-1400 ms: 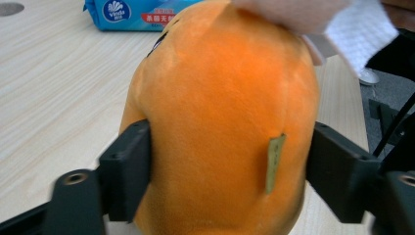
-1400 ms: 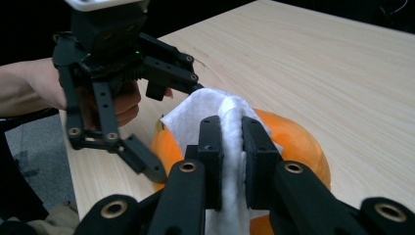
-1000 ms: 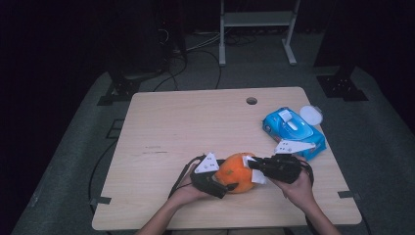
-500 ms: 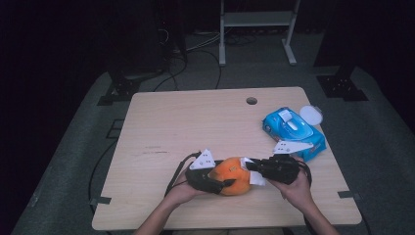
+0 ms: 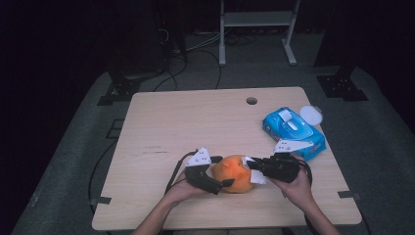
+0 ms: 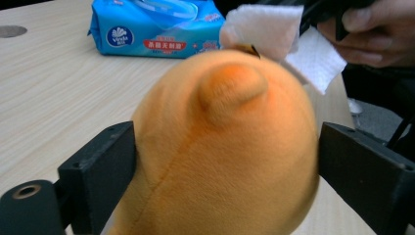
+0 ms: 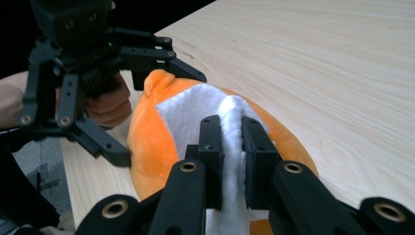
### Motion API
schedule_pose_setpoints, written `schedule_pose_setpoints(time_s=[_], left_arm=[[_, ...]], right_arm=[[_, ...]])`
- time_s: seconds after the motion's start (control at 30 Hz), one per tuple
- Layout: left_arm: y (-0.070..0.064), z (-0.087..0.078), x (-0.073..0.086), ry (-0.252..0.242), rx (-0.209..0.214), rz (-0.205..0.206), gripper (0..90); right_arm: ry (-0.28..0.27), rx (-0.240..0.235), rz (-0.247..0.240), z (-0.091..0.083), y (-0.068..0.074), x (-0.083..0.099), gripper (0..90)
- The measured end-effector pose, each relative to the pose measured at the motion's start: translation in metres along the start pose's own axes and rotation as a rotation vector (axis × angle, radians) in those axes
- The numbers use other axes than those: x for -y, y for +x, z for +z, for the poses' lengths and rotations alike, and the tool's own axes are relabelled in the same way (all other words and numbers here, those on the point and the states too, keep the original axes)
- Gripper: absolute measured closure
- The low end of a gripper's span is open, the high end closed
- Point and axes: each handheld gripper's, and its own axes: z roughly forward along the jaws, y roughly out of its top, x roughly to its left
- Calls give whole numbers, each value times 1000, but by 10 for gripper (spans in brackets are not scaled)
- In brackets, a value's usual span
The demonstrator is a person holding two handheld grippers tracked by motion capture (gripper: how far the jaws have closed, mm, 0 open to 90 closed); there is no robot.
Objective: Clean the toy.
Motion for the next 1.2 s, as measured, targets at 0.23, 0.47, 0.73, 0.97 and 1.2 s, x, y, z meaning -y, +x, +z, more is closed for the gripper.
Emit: schedule_pose_setpoints(time_s=[0.23, 0.47, 0.73, 0.97, 1.2], left_arm=[[2, 4, 6, -25, -8, 18, 36], [-6, 4, 1, 3, -56, 29, 223], [-14, 8, -3, 21, -71, 27, 216], [-10, -1, -2, 14, 47, 31, 183], [-2, 7, 7, 28, -1, 17, 43]], right_arm=[[13, 1, -6, 2, 0, 2, 798], [9, 7, 11, 2, -3, 1, 799], [-6, -7, -103, 1, 27, -11, 800], [8, 13, -64, 0, 12, -3, 798], [9, 28, -44, -5, 3, -1, 797]])
